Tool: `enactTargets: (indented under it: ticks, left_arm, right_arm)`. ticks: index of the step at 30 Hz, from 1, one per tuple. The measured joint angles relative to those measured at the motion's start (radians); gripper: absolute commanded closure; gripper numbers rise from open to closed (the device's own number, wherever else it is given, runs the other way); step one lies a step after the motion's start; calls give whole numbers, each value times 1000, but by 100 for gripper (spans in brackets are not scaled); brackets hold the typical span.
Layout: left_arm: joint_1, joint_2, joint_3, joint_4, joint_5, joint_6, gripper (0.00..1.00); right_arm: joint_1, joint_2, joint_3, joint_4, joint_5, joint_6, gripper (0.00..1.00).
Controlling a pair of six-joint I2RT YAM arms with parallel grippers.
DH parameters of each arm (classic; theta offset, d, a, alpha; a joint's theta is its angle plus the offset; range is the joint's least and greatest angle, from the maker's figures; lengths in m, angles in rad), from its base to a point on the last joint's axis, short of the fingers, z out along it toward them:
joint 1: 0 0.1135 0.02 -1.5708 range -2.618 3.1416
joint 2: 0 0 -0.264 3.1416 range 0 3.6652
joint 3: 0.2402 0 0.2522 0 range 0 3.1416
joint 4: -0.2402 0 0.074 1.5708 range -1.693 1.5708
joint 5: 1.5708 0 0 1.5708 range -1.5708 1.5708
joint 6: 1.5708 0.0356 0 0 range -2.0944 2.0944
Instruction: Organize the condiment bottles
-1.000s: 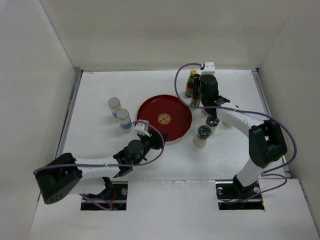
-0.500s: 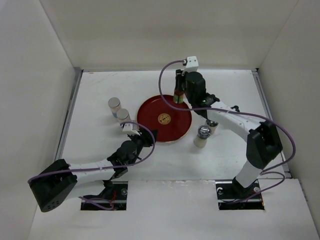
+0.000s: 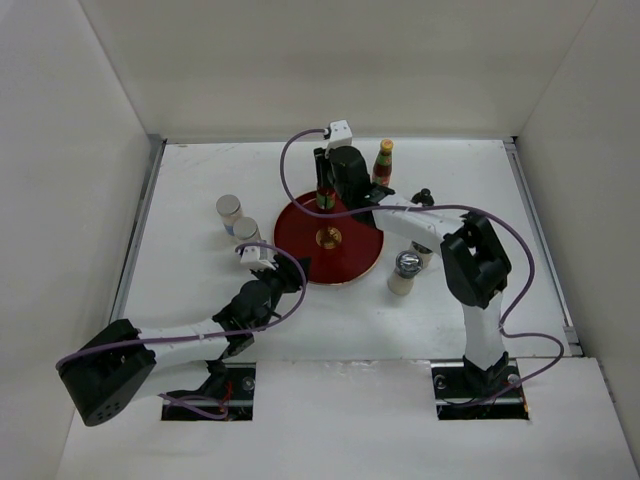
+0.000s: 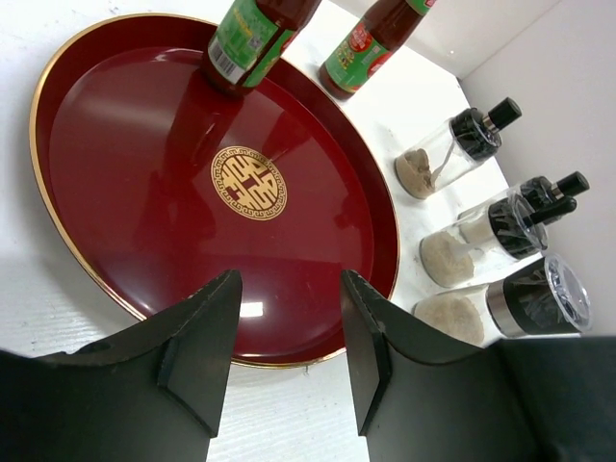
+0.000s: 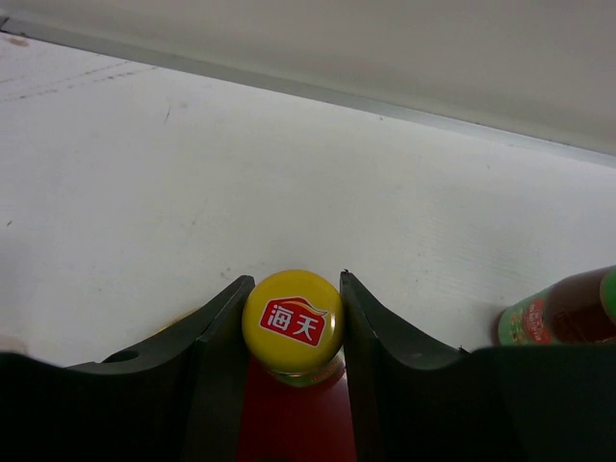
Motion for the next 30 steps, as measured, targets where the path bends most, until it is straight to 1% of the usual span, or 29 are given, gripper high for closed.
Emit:
enactTargets:
  ticks: [4, 7, 10, 16, 19, 23, 27, 30]
  left_arm:
    - [7, 0, 0, 0, 0, -5, 56]
    - [10, 0, 0, 3, 0, -9, 56]
    - [10, 1, 0, 3, 0, -11, 56]
    - [10, 2, 0, 3, 1, -14, 56]
    - [10, 2, 0, 3, 1, -15, 56]
    - [10, 2, 0, 3, 1, -16, 56]
    - [10, 2, 0, 3, 1, -16, 56]
    - [10, 0, -1, 3, 1, -18, 55]
  right_arm:
    - [-1, 8, 8, -6, 0, 5, 70]
    - [-1, 8, 10, -6, -1, 16, 60]
    - [-1, 8, 8, -6, -2, 27, 55]
    - [-1, 8, -5, 47, -5, 52, 35]
    - [-1, 1, -5, 64, -5, 55, 28]
    - [-1, -35, -24, 66, -12, 56, 25]
    - [-13, -127, -72, 72, -27, 61, 25]
    - [-53, -199, -104, 84, -34, 65, 26]
